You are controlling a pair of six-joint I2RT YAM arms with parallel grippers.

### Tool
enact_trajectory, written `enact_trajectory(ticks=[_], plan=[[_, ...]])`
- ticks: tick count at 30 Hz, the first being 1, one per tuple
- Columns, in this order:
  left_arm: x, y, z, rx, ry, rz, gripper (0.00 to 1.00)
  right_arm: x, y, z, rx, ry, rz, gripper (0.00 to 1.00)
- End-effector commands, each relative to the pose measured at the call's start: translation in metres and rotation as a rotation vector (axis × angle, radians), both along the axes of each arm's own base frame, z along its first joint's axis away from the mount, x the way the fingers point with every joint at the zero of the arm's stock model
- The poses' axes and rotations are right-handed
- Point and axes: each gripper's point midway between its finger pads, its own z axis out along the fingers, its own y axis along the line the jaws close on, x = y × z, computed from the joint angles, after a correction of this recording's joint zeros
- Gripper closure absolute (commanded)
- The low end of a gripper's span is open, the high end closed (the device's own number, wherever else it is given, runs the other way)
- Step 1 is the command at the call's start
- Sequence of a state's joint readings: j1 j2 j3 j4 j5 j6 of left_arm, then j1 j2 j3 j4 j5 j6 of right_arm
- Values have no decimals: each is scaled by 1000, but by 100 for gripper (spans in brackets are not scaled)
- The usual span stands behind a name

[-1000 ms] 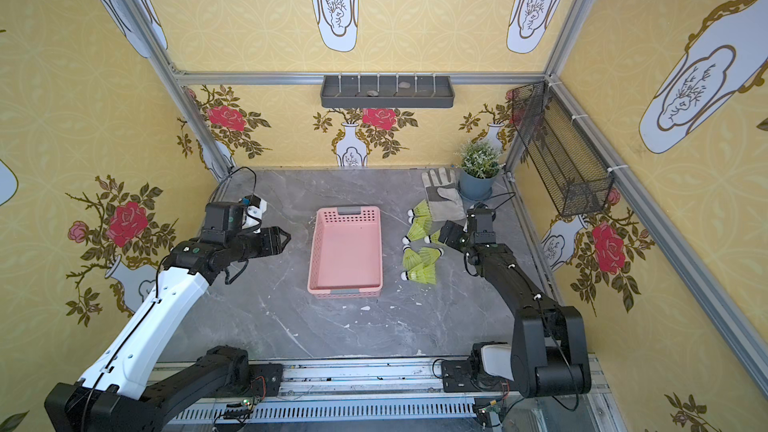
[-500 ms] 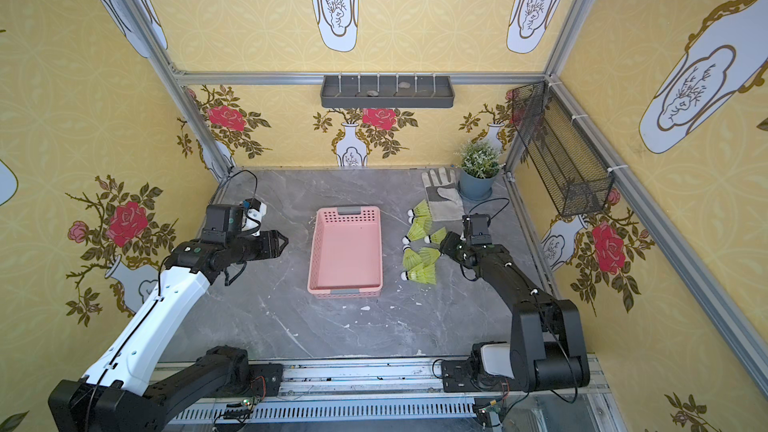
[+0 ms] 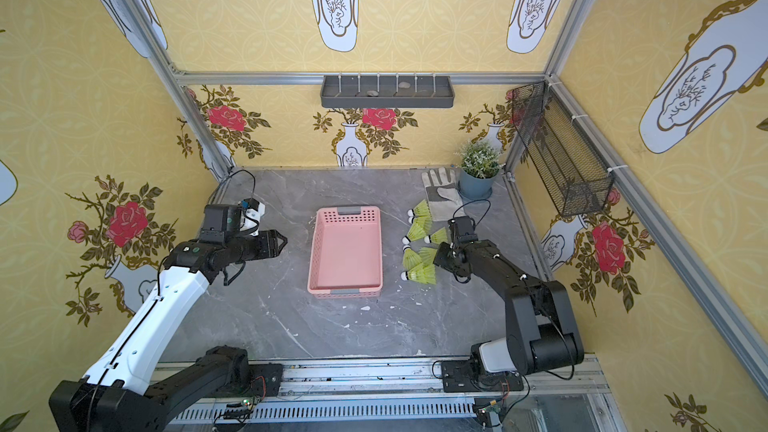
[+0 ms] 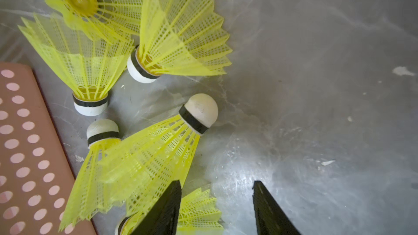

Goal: Put the shuttlecocks into the storage box
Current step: Pick up the shuttlecock at the center of the board.

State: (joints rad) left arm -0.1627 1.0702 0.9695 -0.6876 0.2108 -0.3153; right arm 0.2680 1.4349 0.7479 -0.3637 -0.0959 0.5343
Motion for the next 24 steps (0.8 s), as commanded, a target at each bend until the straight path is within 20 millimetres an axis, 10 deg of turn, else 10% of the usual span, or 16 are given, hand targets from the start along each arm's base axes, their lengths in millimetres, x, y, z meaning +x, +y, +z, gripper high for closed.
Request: enact_trajectory(ticks=[1, 24], plan=[[-1, -1, -1, 0, -3, -12, 39, 7, 4, 0, -9, -12, 10, 47], [0, 4, -1, -5, -3, 4, 38, 47, 23, -9, -184, -29, 252, 30]])
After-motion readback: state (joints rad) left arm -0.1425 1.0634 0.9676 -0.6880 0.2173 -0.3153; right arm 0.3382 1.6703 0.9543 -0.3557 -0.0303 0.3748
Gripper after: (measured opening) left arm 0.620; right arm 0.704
